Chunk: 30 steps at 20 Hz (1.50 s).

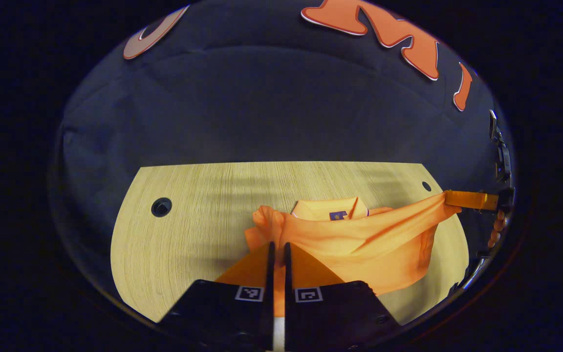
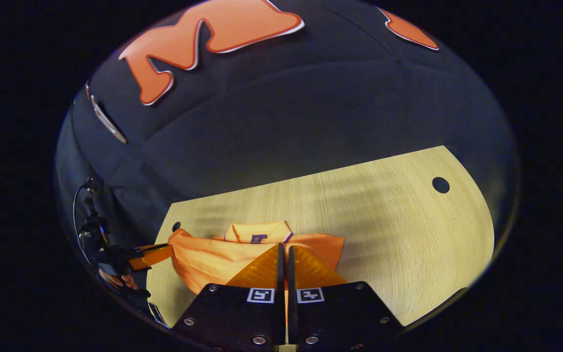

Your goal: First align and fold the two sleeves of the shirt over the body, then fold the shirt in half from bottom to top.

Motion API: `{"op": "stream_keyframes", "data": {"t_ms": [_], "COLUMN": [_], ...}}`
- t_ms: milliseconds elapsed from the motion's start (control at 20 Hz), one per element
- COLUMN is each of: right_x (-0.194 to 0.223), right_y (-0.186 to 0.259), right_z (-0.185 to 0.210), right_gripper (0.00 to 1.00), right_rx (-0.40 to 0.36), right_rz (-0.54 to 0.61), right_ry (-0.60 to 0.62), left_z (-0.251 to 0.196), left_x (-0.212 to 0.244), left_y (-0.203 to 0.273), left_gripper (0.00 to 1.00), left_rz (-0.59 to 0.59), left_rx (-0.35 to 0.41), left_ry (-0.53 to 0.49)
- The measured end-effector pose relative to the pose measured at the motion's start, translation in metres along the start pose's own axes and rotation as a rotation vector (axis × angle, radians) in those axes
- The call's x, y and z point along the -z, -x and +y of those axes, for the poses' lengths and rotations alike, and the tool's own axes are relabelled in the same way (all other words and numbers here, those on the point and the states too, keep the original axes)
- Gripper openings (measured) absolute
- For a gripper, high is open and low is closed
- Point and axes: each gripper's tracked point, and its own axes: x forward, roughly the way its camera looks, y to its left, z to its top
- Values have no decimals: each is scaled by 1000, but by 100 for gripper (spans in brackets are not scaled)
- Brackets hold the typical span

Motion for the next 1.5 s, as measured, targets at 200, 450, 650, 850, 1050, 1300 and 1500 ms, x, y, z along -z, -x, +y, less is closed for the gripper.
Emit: {"op": "stream_keyframes", "data": {"t_ms": [200, 450, 650, 850, 1050, 1300, 1500], "right_x": [-15, -29, -39, -42, -42, -40, -31], "right_y": [-16, 6, 45, 87, 132, 182, 212], "right_z": [-12, -17, -3, 14, 36, 56, 67], "right_gripper": [21, 64, 87, 96, 96, 95, 95], "right_rx": [27, 82, 94, 91, 64, 32, 14], "right_rz": [-15, -121, -228, -328, -423, -524, -575], "right_ry": [-48, 66, 166, 246, 297, 334, 353], "left_z": [-2, 1, -8, -19, -35, -61, -81], "left_x": [-4, -27, -50, -57, -57, -51, -39], "left_y": [-6, 19, 61, 104, 157, 219, 259], "left_gripper": [24, 96, 98, 98, 98, 98, 97], "left_rz": [-13, -103, -203, -298, -385, -513, -584], "left_rx": [-29, -62, -69, -90, -85, -96, -100], "left_ry": [-24, -44, -15, -20, -25, -48, -61]}}
